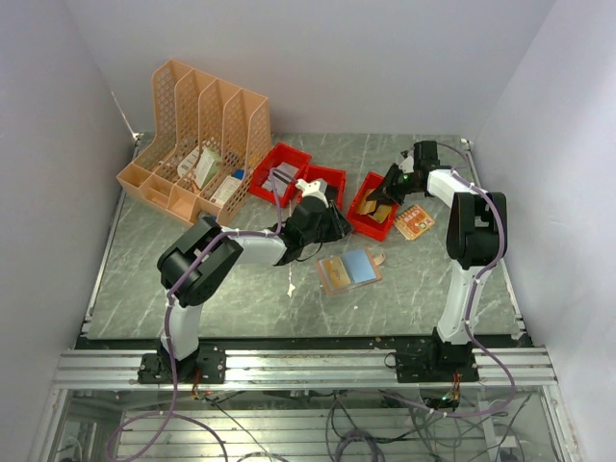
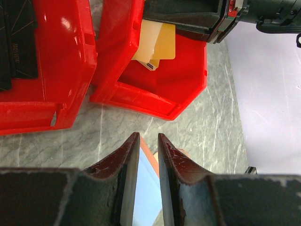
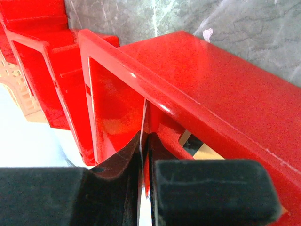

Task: Put the credit cards into the card holder
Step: Pick up the credit card from the storage box.

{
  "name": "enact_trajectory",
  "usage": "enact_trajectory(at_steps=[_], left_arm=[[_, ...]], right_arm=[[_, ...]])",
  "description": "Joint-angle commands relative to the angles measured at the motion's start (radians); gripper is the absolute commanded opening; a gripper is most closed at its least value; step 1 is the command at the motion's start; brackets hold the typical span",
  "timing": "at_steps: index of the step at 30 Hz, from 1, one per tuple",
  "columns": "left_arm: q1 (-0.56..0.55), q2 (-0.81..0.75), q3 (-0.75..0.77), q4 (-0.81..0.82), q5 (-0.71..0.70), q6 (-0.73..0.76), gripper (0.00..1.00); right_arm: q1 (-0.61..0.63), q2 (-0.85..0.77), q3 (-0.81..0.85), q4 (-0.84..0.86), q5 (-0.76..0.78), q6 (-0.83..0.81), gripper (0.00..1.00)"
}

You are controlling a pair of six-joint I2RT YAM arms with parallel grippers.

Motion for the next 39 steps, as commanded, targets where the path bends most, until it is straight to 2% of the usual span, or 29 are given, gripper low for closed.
enact_trajectory(at_steps=[1, 20, 39], left_arm=[[0.010, -0.013, -0.003, 0.030, 0.006, 0.004, 0.34], [0.013, -0.023, -0.002, 0.022, 0.004, 0.009, 0.34], [0.013, -0.030, -0.006, 0.021, 0.003, 0.012, 0.34]], right_arm=[[0.001, 0.018, 0.015, 0.016, -0.022, 0.009, 0.08], [-0.002, -0.003, -0.004, 0.023, -0.023, -0.005, 0.13], [-0.032, -0.042, -0.050, 0.044, -0.054, -0.007, 0.13]])
